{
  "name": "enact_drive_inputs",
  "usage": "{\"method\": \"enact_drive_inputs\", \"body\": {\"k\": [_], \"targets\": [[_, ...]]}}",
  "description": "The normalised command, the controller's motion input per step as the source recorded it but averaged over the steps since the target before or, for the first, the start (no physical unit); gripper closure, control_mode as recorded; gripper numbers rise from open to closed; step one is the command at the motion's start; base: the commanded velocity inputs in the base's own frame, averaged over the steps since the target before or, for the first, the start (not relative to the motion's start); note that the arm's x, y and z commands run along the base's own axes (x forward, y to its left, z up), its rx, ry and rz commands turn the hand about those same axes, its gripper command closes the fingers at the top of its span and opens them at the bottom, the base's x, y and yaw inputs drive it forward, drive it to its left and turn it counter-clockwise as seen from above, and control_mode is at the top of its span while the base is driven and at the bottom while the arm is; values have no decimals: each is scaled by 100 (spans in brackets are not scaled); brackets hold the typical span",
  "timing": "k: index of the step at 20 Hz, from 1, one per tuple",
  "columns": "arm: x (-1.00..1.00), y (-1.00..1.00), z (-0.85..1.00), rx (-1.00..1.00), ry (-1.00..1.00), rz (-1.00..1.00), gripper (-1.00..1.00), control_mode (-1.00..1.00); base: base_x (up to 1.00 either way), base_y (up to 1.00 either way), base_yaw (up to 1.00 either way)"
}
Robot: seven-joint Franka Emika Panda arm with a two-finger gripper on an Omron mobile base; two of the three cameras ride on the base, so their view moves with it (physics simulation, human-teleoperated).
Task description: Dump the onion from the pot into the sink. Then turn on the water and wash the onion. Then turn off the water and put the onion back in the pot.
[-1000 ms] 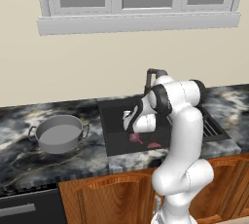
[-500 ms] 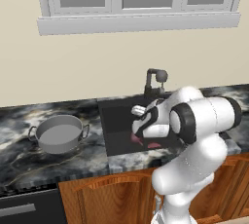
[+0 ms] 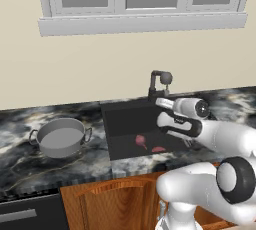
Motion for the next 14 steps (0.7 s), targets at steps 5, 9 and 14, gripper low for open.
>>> {"method": "enact_drive_inputs", "body": {"k": [5,9,14], "targets": [[-33,-100,57,-10,-26,17,-100,-100,0,0,0],[-12,-100,36,-21,-21,3,-100,-100,0,0,0],[-13,-83,50,-17,-17,0,-100,-100,0,0,0]]}}
